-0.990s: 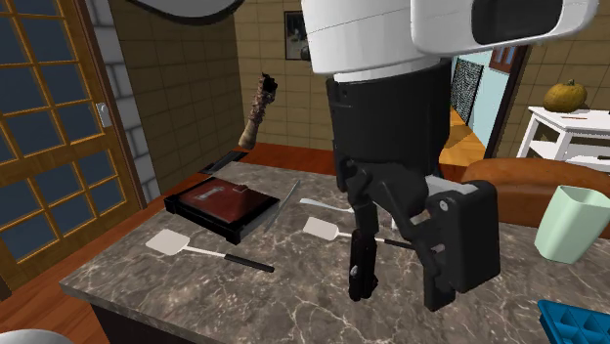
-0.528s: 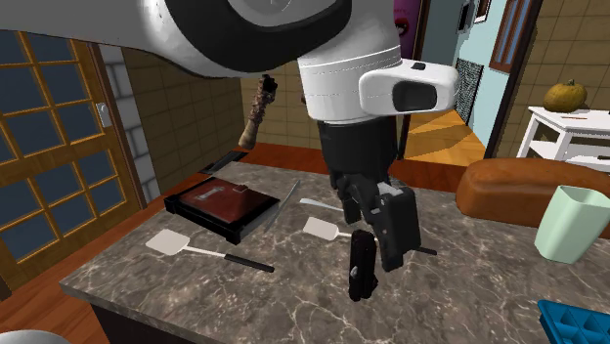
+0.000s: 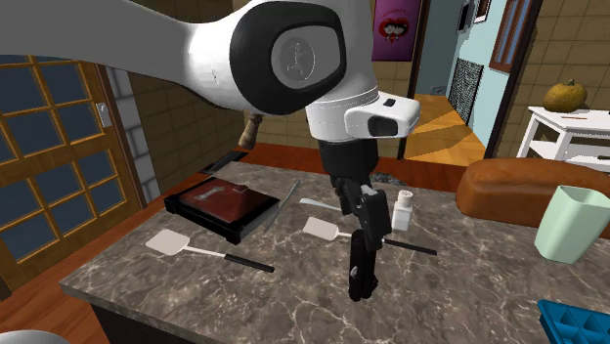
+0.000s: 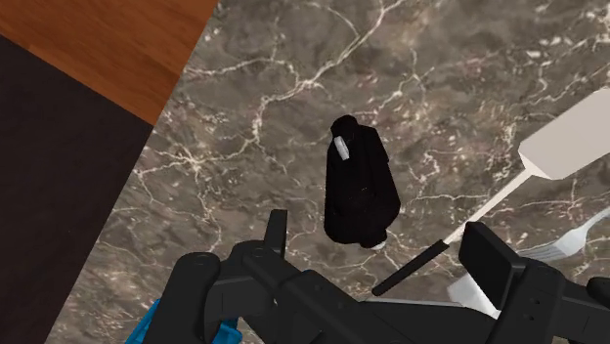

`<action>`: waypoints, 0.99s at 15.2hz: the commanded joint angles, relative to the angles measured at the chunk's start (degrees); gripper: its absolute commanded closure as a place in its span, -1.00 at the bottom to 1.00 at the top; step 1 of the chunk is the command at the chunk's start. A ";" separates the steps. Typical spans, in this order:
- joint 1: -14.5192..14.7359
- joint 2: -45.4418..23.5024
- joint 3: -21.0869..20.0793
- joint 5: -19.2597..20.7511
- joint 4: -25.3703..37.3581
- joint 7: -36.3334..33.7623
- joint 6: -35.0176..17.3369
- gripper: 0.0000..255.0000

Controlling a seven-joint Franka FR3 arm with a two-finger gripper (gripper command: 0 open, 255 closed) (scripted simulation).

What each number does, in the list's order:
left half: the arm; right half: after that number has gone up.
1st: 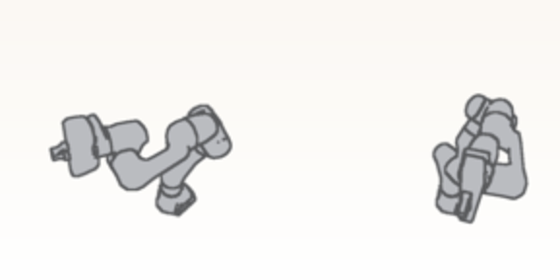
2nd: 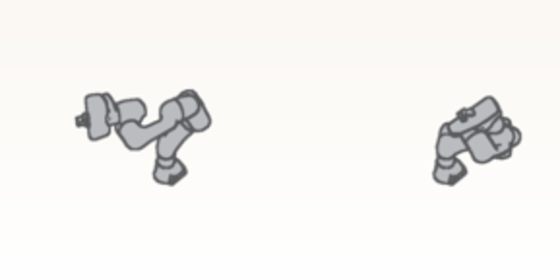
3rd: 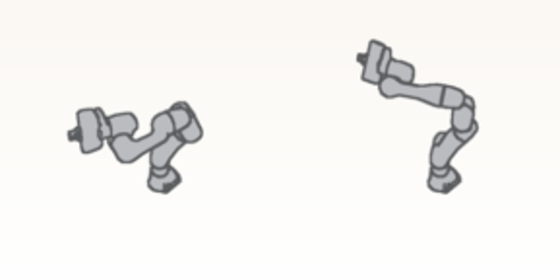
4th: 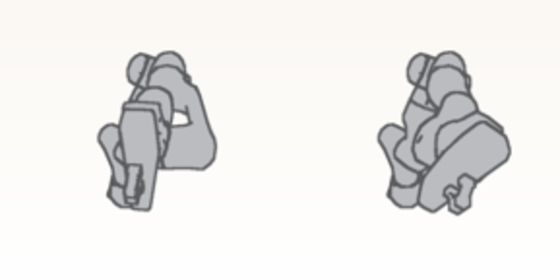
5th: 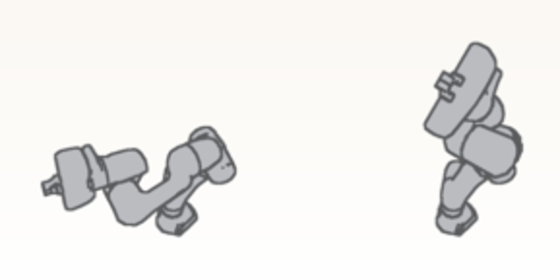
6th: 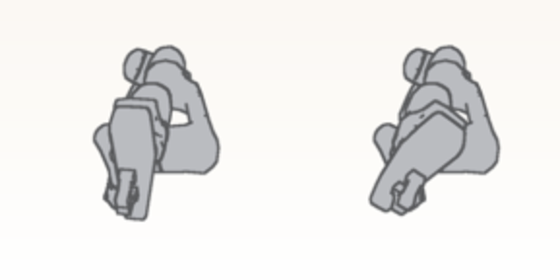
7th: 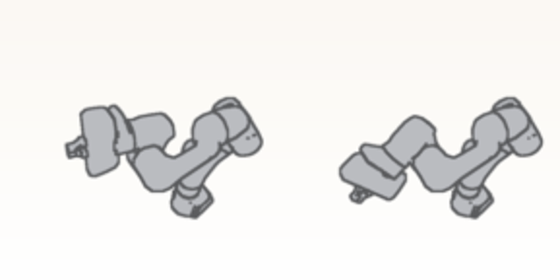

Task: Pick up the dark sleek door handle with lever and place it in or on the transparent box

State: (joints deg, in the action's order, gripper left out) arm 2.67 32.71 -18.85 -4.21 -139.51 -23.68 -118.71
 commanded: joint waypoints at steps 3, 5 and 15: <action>-0.12 -1.24 -0.57 -0.02 -2.44 -0.45 -3.74 -1.00; -0.25 -2.00 -0.79 0.07 -3.40 -0.56 -5.45 -1.00; -0.29 -2.23 -0.85 0.10 -3.67 -0.59 -5.93 1.00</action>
State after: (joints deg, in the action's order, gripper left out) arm 2.38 30.50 -19.71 -4.12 -143.16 -24.26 -124.65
